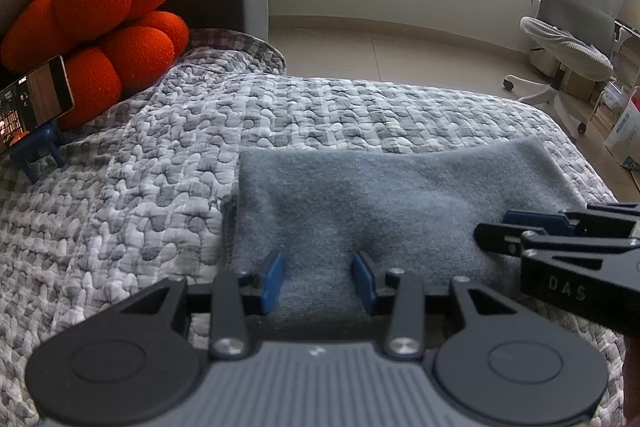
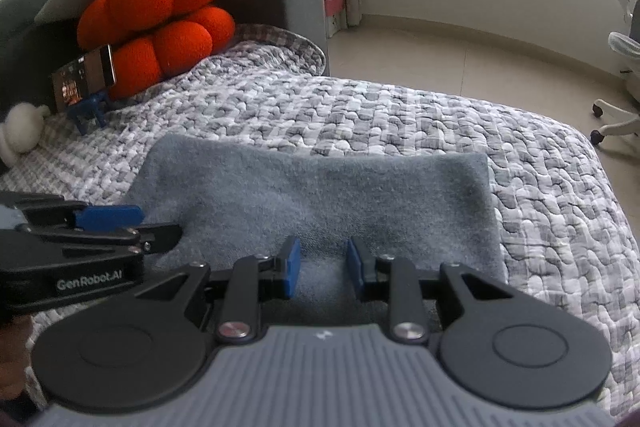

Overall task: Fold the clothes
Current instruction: 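Move the open left gripper to the folded edge of the sweatshirt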

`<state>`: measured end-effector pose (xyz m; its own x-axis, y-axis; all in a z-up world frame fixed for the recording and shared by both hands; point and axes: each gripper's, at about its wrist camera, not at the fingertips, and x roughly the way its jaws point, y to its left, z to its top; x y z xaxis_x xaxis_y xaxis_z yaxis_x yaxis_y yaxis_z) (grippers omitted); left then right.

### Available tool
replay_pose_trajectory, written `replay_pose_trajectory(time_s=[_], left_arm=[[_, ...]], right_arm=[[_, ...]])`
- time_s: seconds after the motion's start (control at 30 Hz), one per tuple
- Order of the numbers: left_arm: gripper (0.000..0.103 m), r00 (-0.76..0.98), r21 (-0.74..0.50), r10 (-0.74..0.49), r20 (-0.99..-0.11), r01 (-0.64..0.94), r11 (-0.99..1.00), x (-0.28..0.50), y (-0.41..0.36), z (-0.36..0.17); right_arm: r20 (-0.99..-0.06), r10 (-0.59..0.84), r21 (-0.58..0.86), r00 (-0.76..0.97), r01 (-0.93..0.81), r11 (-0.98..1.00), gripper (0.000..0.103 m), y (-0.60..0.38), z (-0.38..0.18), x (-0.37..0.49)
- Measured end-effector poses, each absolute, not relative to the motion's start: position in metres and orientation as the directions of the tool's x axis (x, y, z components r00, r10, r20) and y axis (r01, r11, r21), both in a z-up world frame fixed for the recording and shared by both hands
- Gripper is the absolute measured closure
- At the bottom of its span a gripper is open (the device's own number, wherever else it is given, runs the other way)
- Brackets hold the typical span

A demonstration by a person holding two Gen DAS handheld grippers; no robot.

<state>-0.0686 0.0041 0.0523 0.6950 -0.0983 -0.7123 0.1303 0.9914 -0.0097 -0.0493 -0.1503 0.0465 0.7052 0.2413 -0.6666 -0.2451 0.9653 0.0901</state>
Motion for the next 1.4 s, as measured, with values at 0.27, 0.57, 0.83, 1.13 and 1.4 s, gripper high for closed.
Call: replay_pose_trajectory(time_s=[0.27,0.57,0.83,1.13,1.4], left_arm=[[0.06,0.693,-0.02,-0.103,-0.714,0.127,0.992,-0.068,0.007,0.052],[0.059,0.688,-0.054,-0.117,-0.717,0.112,0.992,-0.066,0.015,0.054],[0.059,0.681,-0.088,-0.115,-0.723,0.074,0.993,-0.063,0.029,0.056],[0.058,0.648,-0.156,-0.122,-0.752,0.005,0.988,-0.05,0.056,0.052],[0.054,0.596,-0.268,-0.189,-0.781,-0.047,0.962,-0.042,0.07,0.043]], right_arm=[[-0.671,0.203,0.078,0.713,-0.204,0.976,0.073,-0.159,0.046,-0.045],[-0.679,0.179,0.123,0.712,-0.13,0.984,0.075,-0.186,0.048,-0.039],[-0.679,0.171,0.138,0.714,-0.104,0.985,0.075,-0.2,0.052,-0.04],[-0.676,0.164,0.17,0.718,-0.065,0.983,0.075,-0.216,0.056,-0.042],[-0.679,0.219,0.294,0.701,-0.014,0.956,0.075,-0.235,0.055,-0.041]])
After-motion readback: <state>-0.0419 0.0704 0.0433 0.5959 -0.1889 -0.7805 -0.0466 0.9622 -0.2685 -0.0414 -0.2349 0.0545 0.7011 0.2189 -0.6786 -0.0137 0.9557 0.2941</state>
